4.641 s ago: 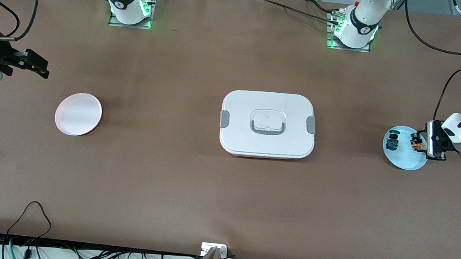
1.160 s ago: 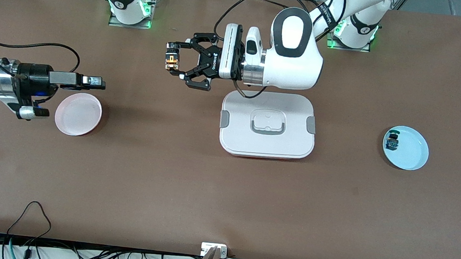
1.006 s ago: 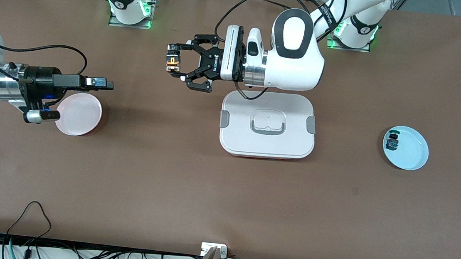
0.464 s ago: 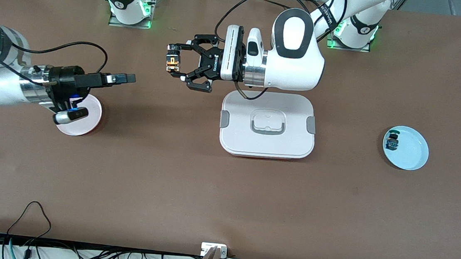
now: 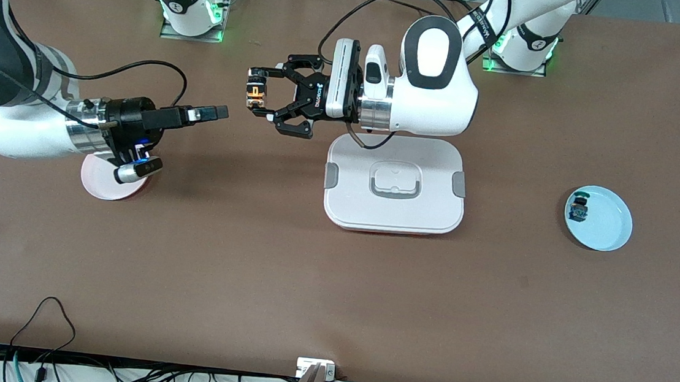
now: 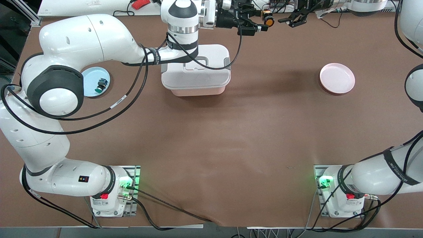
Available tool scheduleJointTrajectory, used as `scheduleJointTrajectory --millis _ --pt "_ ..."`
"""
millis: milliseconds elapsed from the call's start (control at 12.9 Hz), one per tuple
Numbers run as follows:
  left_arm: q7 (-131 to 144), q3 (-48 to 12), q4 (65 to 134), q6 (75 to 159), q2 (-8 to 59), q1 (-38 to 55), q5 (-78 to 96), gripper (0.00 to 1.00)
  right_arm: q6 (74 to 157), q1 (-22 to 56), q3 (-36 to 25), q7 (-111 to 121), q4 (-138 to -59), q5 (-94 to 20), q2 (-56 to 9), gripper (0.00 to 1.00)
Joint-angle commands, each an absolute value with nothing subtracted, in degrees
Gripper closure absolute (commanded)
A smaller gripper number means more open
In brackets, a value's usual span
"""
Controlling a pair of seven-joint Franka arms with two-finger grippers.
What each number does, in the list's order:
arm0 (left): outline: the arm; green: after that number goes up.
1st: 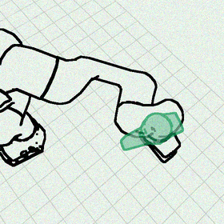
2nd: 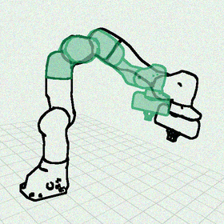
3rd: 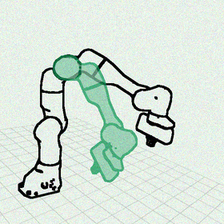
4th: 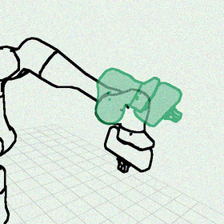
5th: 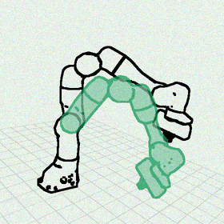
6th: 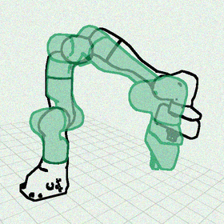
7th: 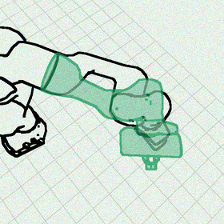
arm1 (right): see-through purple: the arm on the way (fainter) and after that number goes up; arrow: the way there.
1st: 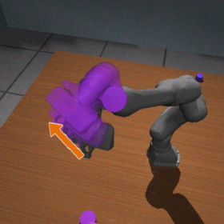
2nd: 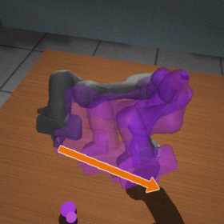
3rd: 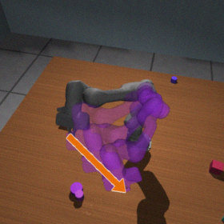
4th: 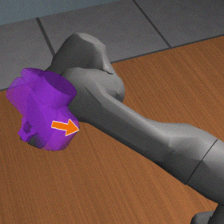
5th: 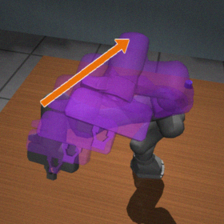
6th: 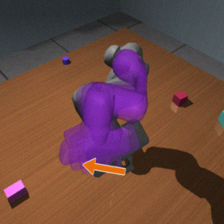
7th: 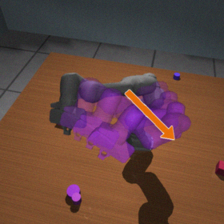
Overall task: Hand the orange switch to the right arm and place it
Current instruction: 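Hold the switch up while the right gripper reaches toward it, then grasp the orange switch with the right gripper and open the left gripper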
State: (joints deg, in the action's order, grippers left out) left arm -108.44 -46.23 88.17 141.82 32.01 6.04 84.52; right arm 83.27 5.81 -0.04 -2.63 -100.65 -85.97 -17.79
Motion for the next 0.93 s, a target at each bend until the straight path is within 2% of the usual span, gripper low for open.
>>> scheduleJointTrajectory --millis 0,541,851 --pt "-110.3 -46.1 87.5 142.3 32.2 6.5 85.6 1.00 85.7 7.5 -0.1 -2.6 -104.2 -89.1 -16.4 0.00" --pt "-110.4 -46.1 87.5 142.3 32.2 6.4 85.7 1.00 86.0 9.8 -0.1 -0.1 -110.0 -89.2 -11.5 0.00" --pt "-110.4 -46.1 87.5 142.3 32.2 6.3 85.6 1.00 86.1 10.1 -0.1 0.3 -110.8 -89.2 -10.7 0.00"
